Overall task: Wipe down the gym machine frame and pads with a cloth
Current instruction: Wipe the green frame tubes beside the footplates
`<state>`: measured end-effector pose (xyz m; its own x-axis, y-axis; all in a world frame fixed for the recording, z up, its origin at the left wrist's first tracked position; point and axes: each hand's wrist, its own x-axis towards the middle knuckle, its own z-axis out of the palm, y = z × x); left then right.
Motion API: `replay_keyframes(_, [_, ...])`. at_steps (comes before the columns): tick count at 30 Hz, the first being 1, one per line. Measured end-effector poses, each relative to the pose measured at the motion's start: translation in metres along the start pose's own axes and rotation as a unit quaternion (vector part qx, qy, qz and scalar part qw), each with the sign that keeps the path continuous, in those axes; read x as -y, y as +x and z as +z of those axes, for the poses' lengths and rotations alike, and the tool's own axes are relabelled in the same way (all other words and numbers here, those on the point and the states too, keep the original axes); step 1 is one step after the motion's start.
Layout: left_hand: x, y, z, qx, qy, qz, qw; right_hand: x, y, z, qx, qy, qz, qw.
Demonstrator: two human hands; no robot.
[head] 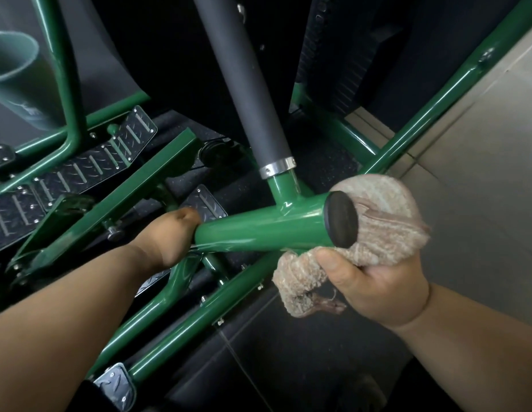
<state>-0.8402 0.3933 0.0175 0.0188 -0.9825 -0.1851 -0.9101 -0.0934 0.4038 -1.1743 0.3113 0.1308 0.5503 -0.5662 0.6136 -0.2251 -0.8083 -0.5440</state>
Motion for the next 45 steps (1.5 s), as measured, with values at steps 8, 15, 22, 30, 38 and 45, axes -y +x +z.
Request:
replay_keyframes(8, [-0.008, 0.002, -0.003, 0.020, 0.007, -0.040, 0.999, 0.011, 0.039, -0.016, 0.035, 0.250, 0.144, 0.957])
replay_keyframes(15, [-0.010, 0.001, -0.005, 0.026, 0.009, -0.048, 0.998, 0.035, 0.050, -0.017, 0.180, 0.027, -0.066, 0.981])
replay_keyframes(22, [-0.018, -0.001, -0.006, 0.017, 0.003, -0.067, 0.998, 0.027, 0.048, -0.020, 0.191, 0.136, 0.020, 0.972])
replay_keyframes(30, [-0.017, -0.001, -0.005, 0.020, -0.001, -0.073, 0.997, 0.012, 0.038, -0.012, 0.157, 0.370, 0.217, 0.890])
replay_keyframes(38, [-0.010, -0.001, -0.003, 0.008, -0.021, -0.049, 0.999, 0.018, 0.042, -0.018, 0.205, 0.134, 0.037, 0.969])
replay_keyframes(45, [-0.016, 0.000, -0.003, 0.016, -0.032, -0.083, 0.996, 0.006, 0.039, -0.017, 0.133, 0.379, 0.258, 0.878])
